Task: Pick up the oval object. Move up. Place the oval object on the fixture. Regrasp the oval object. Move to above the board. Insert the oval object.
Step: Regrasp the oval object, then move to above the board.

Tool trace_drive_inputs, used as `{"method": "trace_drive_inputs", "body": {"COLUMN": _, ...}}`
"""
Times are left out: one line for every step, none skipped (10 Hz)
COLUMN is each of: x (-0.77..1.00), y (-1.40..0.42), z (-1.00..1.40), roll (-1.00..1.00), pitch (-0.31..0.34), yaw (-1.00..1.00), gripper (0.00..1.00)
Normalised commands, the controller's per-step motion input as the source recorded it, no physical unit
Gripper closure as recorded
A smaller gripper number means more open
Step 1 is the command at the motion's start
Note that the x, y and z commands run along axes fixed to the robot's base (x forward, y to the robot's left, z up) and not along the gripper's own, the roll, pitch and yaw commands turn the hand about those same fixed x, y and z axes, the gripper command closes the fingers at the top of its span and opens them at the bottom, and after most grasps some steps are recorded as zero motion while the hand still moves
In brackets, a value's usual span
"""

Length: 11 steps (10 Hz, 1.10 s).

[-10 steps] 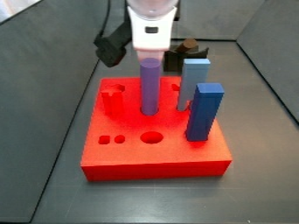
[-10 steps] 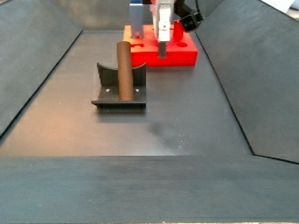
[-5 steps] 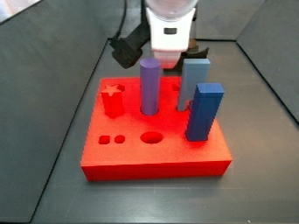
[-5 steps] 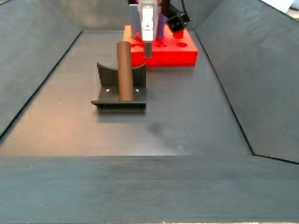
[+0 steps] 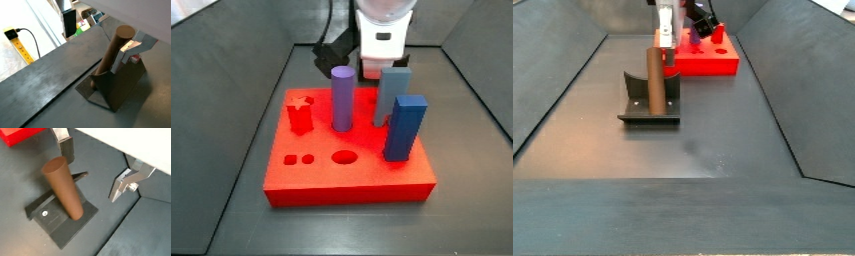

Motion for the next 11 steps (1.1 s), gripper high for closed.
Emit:
{"method": "trace_drive_inputs", "body": {"x": 0.65, "y": -0.01, "z": -0.03, "roll": 0.12, "pitch": 0.123, "yaw": 0.04, "gripper": 0.00}}
{"method": "trace_drive_inputs", "body": {"x": 0.53, "y": -0.01, "z": -0.03, "roll": 0.12, "pitch": 0.127, "yaw": 0.06, "gripper": 0.00}}
{"method": "trace_drive_inputs", "body": {"x": 0.49, "y": -0.01, "z": -0.03, "roll": 0.12, "pitch": 0.127, "yaw": 0.07, "gripper": 0.00}}
{"method": "trace_drive_inputs", "body": {"x": 0.40, "y": -0.02, "z": -0.03, "roll": 0.11, "pitch": 0.121, "yaw": 0.07, "gripper": 0.00}}
{"method": "trace_drive_inputs", "body": {"x": 0.32, "y": -0.02, "z": -0.03, "roll": 0.11, "pitch": 0.123, "yaw": 0.08, "gripper": 0.00}}
{"method": "trace_drive_inputs", "body": {"x": 0.26, "y": -0.02, "z": -0.02, "roll": 0.11, "pitch": 0.123, "yaw": 0.08, "gripper": 0.00}}
{"method": "trace_drive_inputs", "body": {"x": 0.21, "y": -0.02, "z": -0.02, "roll": 0.11, "pitch": 0.122, "yaw": 0.08, "gripper": 0.00}}
{"method": "trace_drive_inputs", "body": {"x": 0.00, "y": 0.00, "z": 0.00, "roll": 0.00, "pitch": 0.000, "yaw": 0.00, "gripper": 1.00}}
{"method": "trace_drive_inputs", "body": {"x": -0.41, "y": 0.23, "z": 1.00, "roll": 0.27, "pitch": -0.268, "yaw": -0.13, "gripper": 1.00}}
{"method": "trace_drive_inputs", "body": {"x": -0.41, "y": 0.22, "z": 1.00, "roll": 0.24, "pitch": -0.287, "yaw": -0.14, "gripper": 1.00}}
{"method": "trace_drive_inputs", "body": {"x": -0.41, "y": 0.21, "z": 1.00, "roll": 0.19, "pitch": -0.288, "yaw": -0.16, "gripper": 1.00}}
